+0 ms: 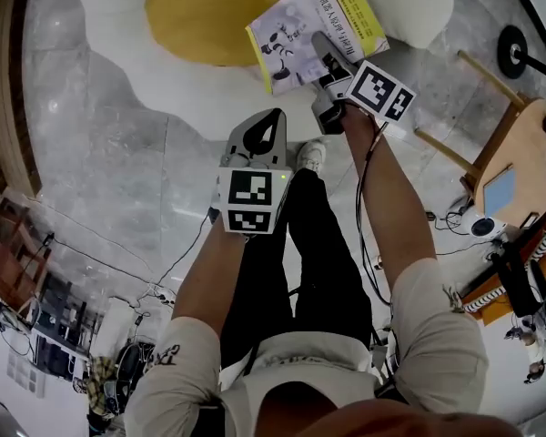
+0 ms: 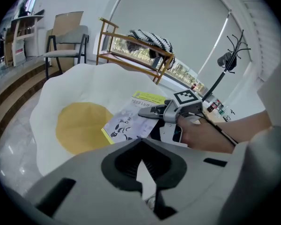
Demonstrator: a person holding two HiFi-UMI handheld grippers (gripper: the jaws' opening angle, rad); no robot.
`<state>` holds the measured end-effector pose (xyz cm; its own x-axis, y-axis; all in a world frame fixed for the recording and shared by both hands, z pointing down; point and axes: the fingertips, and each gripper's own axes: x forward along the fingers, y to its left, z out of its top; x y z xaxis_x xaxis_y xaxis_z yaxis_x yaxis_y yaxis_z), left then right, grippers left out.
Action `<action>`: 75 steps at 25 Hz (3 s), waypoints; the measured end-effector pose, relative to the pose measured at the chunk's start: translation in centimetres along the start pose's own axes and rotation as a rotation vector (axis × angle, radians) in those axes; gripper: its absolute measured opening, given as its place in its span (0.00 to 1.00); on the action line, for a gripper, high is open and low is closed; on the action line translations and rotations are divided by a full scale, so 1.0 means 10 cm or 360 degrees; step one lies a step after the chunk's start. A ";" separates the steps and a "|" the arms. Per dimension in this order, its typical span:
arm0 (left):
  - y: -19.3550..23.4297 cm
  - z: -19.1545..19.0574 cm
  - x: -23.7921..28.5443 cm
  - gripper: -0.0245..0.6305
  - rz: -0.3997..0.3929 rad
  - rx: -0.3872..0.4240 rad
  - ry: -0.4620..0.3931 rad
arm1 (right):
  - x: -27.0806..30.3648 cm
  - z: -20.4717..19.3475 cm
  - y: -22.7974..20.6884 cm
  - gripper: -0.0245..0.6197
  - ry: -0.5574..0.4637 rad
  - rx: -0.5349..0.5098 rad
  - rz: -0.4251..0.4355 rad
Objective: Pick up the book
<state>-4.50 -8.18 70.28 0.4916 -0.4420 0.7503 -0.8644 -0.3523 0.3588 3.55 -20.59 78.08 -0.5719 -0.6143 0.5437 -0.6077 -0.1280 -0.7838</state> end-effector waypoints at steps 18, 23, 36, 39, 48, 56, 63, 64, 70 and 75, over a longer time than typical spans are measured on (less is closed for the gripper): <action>-0.94 1.54 -1.80 0.06 0.0190 0.0043 -0.0401 | -2.02 0.78 1.98 0.16 -0.0238 0.0131 0.0266; -1.30 1.98 -2.25 0.06 0.0162 0.0213 -0.0466 | -2.42 1.12 2.65 0.16 -0.0340 0.0108 0.0343; -1.62 3.36 -3.48 0.06 0.0219 0.0408 -0.0914 | -3.30 1.96 4.14 0.16 -0.0678 0.0123 0.0548; -1.76 3.60 -3.70 0.06 0.0204 0.0450 -0.1030 | -3.52 2.11 4.36 0.16 -0.0727 0.0135 0.0571; -2.13 4.09 -4.09 0.06 0.0188 0.0532 -0.1191 | -4.01 2.51 4.69 0.16 -0.0885 0.0196 0.0713; -2.24 4.28 -4.37 0.06 0.0190 0.0504 -0.1272 | -4.41 2.66 4.83 0.16 -0.0952 0.0155 0.0737; -2.26 4.18 -4.39 0.06 0.0209 0.0481 -0.1276 | -4.45 2.59 4.78 0.16 -0.0927 0.0125 0.0693; -2.27 4.17 -4.40 0.06 0.0213 0.0484 -0.1275 | -4.45 2.57 4.79 0.16 -0.0920 0.0133 0.0707; -2.32 4.06 -4.40 0.06 0.0222 0.0545 -0.1258 | -4.46 2.48 4.76 0.16 -0.0899 0.0203 0.0787; -2.30 3.98 -4.48 0.06 0.0228 0.0553 -0.1263 | -4.50 2.40 4.80 0.16 -0.0909 0.0214 0.0817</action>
<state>-2.40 -13.08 6.35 0.4210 -0.8989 0.1211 -0.9058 -0.4236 0.0045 13.34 -17.84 8.80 -0.3690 -0.9232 -0.1071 -0.2507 0.2098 -0.9451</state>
